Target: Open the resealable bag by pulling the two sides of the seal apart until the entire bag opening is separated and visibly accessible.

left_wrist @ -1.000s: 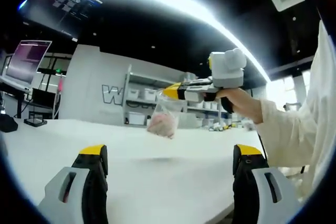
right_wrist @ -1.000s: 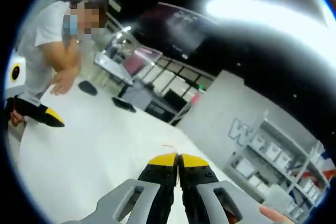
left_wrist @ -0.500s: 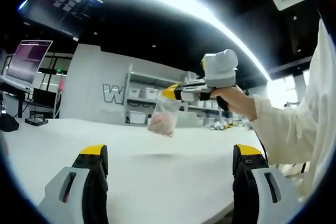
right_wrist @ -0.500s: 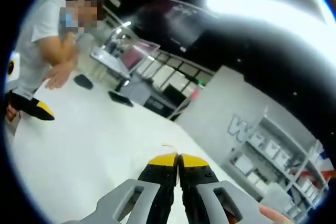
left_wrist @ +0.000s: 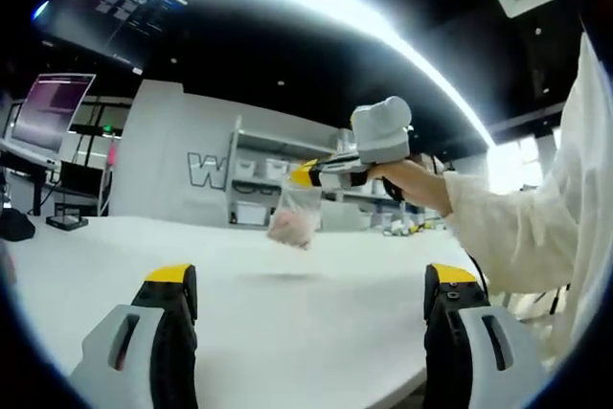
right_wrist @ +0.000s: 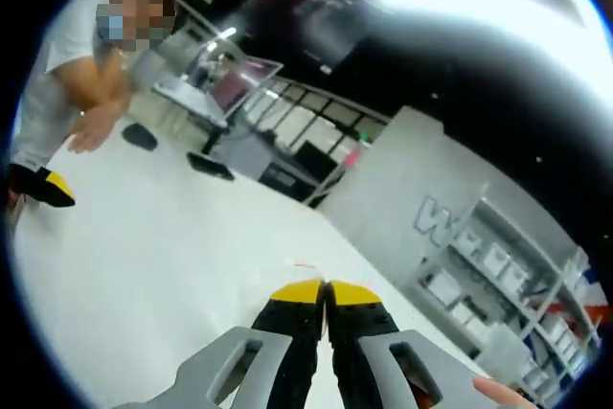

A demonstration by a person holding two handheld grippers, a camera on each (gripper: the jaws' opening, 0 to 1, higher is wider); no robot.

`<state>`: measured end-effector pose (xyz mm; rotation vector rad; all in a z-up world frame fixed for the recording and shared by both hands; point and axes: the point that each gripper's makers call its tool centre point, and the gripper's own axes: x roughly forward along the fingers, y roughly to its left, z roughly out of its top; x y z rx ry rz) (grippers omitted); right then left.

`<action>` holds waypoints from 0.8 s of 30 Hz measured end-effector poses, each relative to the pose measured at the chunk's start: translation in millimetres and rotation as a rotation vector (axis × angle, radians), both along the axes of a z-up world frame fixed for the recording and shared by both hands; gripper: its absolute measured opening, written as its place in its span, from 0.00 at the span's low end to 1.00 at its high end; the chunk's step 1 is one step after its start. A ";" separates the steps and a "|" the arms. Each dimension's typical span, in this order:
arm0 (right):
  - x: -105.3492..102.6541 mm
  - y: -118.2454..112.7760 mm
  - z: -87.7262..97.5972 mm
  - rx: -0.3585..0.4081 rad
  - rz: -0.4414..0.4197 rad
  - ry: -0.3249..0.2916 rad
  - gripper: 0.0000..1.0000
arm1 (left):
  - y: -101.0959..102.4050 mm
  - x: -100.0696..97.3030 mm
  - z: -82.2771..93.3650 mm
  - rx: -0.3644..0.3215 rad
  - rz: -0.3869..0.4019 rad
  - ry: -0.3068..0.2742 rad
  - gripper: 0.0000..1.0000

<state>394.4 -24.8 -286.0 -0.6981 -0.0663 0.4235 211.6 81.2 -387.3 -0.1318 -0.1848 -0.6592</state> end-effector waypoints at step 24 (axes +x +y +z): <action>36.4 -9.3 -8.4 -0.002 -0.046 0.051 0.00 | 4.4 1.4 -3.8 0.003 0.015 0.010 0.97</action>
